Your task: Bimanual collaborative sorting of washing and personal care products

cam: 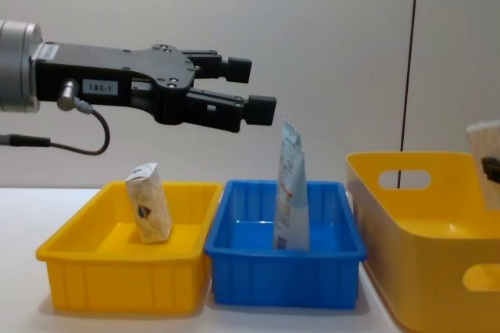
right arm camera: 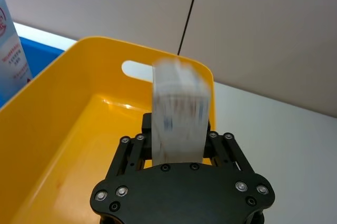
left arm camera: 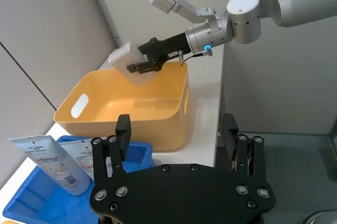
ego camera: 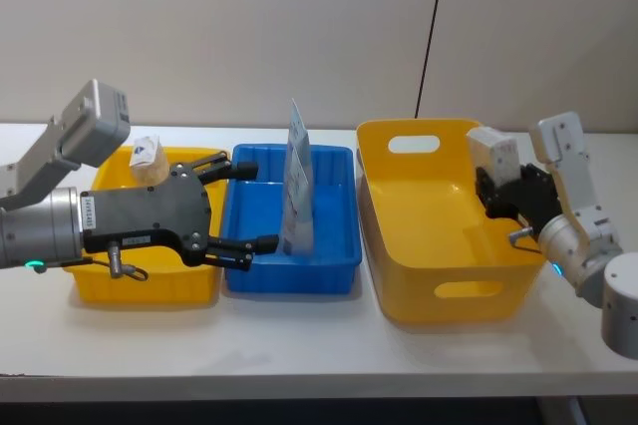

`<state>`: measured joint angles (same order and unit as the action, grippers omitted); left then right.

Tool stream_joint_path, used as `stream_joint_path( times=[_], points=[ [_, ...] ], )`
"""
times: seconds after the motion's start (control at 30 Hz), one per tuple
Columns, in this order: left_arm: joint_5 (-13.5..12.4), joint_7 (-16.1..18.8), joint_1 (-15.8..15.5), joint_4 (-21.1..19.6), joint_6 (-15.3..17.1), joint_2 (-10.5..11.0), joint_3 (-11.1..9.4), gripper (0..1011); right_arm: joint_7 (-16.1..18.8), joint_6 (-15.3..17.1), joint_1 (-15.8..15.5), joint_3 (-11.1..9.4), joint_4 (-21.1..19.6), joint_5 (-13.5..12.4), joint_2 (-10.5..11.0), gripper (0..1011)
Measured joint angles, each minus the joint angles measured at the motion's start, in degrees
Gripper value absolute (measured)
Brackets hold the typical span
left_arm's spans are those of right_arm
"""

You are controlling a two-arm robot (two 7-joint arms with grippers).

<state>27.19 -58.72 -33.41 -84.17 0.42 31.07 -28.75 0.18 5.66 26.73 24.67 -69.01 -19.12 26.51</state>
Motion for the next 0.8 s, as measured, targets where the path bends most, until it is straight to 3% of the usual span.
stream_joint_path(
  times=[0.6,0.8],
  points=[
    [0.0,0.0,0.0,0.0,0.0,0.0,0.0,1002,1.54,-2.85,1.91,0.47,0.83,0.97,-2.9,990],
    [0.0,0.0,0.0,0.0,0.0,0.0,0.0,1001,3.14,-2.93,1.58,0.11,-0.56,0.24,-3.05,1002]
  ],
)
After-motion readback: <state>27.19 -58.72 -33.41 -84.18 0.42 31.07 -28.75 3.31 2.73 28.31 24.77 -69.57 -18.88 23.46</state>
